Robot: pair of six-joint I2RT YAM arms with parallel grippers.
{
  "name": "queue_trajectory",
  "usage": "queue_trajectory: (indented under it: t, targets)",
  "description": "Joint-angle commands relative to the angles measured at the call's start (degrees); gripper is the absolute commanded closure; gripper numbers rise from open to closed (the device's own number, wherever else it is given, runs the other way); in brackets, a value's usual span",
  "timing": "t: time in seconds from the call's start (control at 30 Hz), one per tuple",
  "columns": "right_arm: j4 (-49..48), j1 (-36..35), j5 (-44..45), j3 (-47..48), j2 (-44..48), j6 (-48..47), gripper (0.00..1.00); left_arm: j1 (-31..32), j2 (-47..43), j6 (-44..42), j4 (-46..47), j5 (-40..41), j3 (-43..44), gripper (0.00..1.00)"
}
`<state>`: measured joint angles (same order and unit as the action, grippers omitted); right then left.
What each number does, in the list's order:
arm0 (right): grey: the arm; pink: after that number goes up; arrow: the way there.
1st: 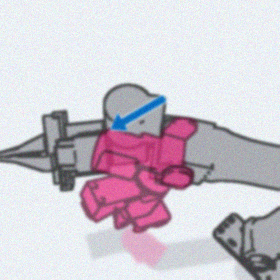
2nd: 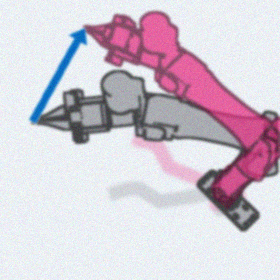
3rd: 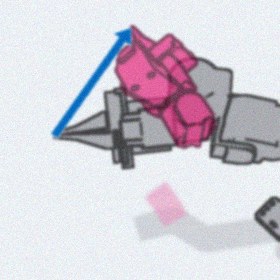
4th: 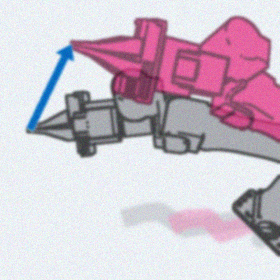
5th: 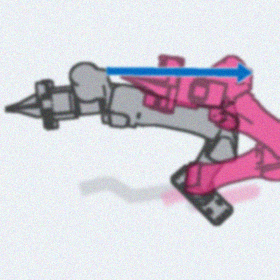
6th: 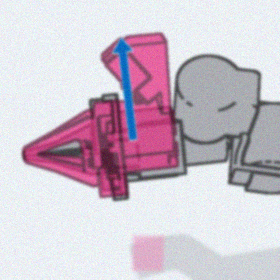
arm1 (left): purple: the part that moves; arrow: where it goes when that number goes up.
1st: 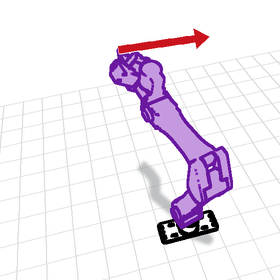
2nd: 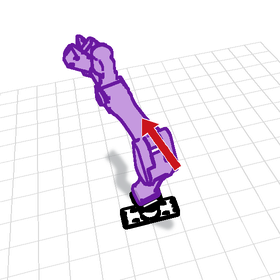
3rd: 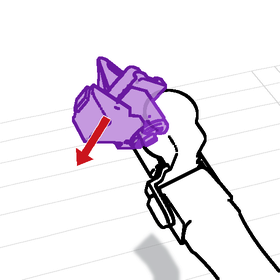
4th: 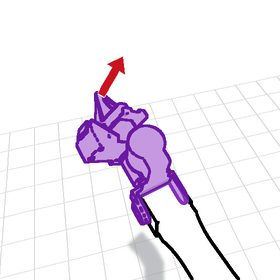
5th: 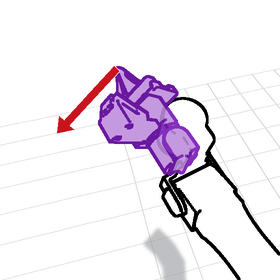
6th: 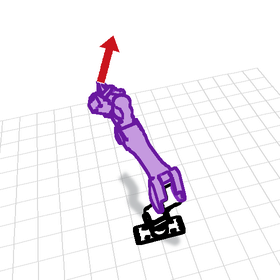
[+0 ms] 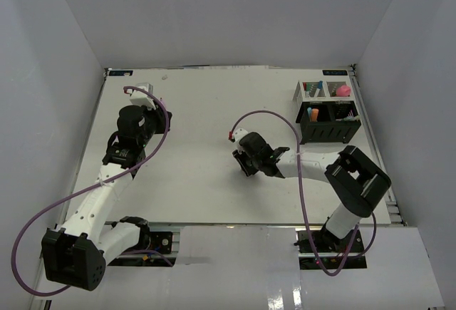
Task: Sort the stationery into containers
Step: Move the pen cap to the center of the board, then close the pen cap on the pen.
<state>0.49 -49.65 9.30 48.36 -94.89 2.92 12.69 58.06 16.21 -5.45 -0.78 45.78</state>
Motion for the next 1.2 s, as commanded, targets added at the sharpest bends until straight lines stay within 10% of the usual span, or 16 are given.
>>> queue_trajectory:
  t: [0.0,1.17]
  targets:
    - [4.1,-0.4,2.6,-3.7,2.2,3.1,0.62,-0.3,-1.3,0.4,1.4,-1.3,0.0,0.87]
    - [25.1,-0.5,1.1,15.2,-6.8,-2.7,0.48,-0.3,-0.4,0.7,1.2,-3.3,0.2,0.83]
